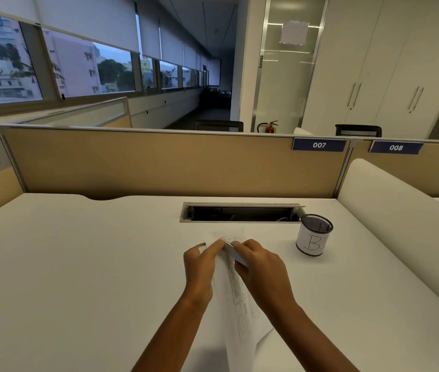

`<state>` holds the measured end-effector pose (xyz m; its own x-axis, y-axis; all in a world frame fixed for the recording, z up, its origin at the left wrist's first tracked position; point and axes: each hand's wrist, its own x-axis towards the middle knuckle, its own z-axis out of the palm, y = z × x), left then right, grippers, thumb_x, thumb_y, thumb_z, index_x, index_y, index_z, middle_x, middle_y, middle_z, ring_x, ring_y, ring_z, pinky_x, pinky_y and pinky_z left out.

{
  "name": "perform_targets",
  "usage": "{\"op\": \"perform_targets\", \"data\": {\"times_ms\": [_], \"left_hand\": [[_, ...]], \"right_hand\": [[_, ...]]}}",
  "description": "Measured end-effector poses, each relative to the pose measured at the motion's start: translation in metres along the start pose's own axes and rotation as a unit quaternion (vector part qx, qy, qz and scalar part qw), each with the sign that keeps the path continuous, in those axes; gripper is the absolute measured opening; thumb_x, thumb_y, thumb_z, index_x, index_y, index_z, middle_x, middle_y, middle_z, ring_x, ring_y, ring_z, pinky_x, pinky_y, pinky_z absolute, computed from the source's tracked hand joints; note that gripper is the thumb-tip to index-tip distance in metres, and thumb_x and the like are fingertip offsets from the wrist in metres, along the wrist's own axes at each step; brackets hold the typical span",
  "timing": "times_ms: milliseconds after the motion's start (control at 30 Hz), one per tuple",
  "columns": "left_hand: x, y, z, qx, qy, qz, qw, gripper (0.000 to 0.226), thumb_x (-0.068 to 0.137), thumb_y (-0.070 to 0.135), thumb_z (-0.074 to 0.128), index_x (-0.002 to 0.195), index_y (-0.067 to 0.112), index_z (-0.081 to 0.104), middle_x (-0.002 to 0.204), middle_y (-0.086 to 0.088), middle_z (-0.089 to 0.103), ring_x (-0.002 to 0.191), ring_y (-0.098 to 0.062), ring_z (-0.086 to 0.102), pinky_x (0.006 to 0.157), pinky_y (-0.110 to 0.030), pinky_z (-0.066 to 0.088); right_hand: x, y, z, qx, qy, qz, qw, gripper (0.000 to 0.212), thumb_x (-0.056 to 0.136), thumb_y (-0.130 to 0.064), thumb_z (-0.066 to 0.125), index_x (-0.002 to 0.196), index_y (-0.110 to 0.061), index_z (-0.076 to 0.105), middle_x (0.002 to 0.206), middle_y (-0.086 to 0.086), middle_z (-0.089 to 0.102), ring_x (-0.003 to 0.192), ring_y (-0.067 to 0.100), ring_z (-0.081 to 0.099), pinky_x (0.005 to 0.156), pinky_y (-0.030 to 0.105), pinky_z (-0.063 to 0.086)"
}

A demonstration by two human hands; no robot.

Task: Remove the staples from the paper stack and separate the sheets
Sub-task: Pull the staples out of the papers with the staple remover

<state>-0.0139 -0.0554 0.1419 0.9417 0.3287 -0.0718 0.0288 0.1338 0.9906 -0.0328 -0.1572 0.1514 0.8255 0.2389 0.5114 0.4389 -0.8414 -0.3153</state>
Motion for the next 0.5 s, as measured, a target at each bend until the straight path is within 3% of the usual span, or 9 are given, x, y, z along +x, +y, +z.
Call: {"op": "perform_targets", "data": {"times_ms": [67, 167, 400, 500], "left_hand": [[0.0015, 0.0006, -0.0004, 0.0, -0.001, -0.009, 1.0, 0.016, 0.083, 0.026, 0.058, 0.091, 0.012, 0.059, 0.088, -0.011, 0.062, 0.078, -0.027, 0.058, 0.07, -0.036, 0.048], [0.0028, 0.0009, 0.0005, -0.004, -0.003, -0.021, 1.0, 0.014, 0.082, 0.025, 0.06, 0.086, 0.012, 0.06, 0.084, -0.011, 0.061, 0.072, -0.024, 0.057, 0.07, -0.037, 0.048], [0.0028, -0.0004, 0.0001, -0.024, -0.009, -0.047, 0.999, 0.013, 0.082, 0.022, 0.06, 0.071, 0.016, 0.06, 0.073, -0.008, 0.06, 0.068, -0.023, 0.056, 0.066, -0.035, 0.047], [0.0016, -0.0022, -0.0005, -0.029, -0.014, -0.054, 0.998, 0.015, 0.082, 0.023, 0.06, 0.086, 0.009, 0.062, 0.081, -0.012, 0.062, 0.074, -0.028, 0.058, 0.069, -0.037, 0.049]], "right_hand": [[-0.0006, -0.0008, -0.0006, -0.021, -0.004, -0.025, 0.999, 0.037, 0.068, -0.015, 0.077, 0.103, -0.008, 0.068, 0.09, 0.012, 0.074, 0.068, 0.028, 0.071, 0.064, 0.03, 0.058], [-0.001, -0.0024, -0.0015, -0.071, 0.006, -0.05, 0.996, 0.046, 0.042, -0.018, 0.091, 0.083, -0.01, 0.073, 0.068, 0.004, 0.075, 0.046, 0.019, 0.068, 0.044, 0.021, 0.055], [-0.0039, 0.0025, 0.0032, -0.123, -0.004, -0.077, 0.989, 0.051, 0.039, -0.025, 0.092, 0.084, -0.011, 0.074, 0.07, 0.001, 0.076, 0.047, 0.014, 0.067, 0.045, 0.019, 0.054], [-0.0044, 0.0032, 0.0022, -0.116, -0.022, -0.073, 0.99, 0.049, 0.042, -0.024, 0.091, 0.086, -0.012, 0.074, 0.07, 0.001, 0.075, 0.047, 0.013, 0.067, 0.044, 0.019, 0.054]]}}
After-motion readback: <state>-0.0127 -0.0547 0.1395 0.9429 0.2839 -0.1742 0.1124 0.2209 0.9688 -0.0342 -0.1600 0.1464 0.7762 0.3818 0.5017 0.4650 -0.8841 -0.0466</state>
